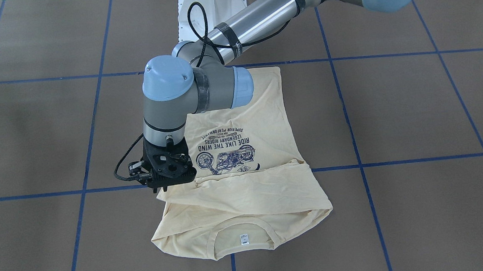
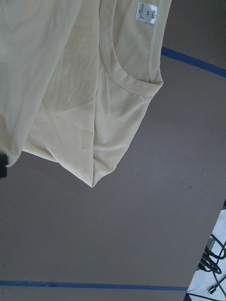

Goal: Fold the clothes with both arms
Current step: 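Carry the grasped sleeve with the left gripper across the shirt body, then release the sleeve and pull the left gripper back while the right gripper approaches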

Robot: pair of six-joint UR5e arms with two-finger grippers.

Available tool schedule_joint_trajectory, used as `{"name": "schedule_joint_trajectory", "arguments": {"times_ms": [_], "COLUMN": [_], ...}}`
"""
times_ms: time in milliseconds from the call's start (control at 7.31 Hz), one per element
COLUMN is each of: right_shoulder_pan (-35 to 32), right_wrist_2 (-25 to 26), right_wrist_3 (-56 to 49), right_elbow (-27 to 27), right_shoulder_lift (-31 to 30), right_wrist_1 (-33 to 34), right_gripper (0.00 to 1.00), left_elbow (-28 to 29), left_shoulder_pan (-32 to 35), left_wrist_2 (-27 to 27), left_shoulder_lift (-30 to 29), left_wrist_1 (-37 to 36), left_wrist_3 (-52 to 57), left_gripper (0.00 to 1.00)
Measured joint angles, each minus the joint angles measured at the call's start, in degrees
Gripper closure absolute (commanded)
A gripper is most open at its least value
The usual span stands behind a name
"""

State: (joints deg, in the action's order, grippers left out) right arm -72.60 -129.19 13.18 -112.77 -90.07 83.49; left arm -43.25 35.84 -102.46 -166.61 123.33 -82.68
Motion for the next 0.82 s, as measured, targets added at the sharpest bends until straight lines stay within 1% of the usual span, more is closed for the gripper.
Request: {"name": "schedule_joint_trajectory", "arguments": {"times_ms": [274,411,547,684,821], "right_shoulder_pan": [0.05,0.07,0.12,0.4,1.54], "right_wrist_2": [-0.03,-0.07,-0.09,-0.14,-0.13], "right_wrist_3": [0.12,0.9,3.44,7.03,11.89], "right_elbow": [-0.03,-0.22,-0.66,-1.06,-1.36], "right_shoulder_lift": [0.15,0.29,0.59,0.85,0.97], "right_wrist_1": [0.01,-0.01,-0.38,-1.69,-4.39], "right_gripper": [0.0,0.0,0.0,0.0,0.0], "left_elbow": [-0.09,-1.3,-5.78,-13.73,-25.32], "left_shoulder_pan": [-0.06,-0.05,-0.02,0.03,0.07], "left_wrist_2": [-0.06,-0.31,-0.86,-2.17,-3.78], "left_shoulder_lift": [0.01,0.51,2.95,7.59,14.83], "left_wrist_1": [0.08,-0.32,-2.2,-5.76,-10.11], "left_wrist_3": [1.51,2.35,3.99,5.82,8.13], "left_gripper": [0.0,0.0,0.0,0.0,0.0]}}
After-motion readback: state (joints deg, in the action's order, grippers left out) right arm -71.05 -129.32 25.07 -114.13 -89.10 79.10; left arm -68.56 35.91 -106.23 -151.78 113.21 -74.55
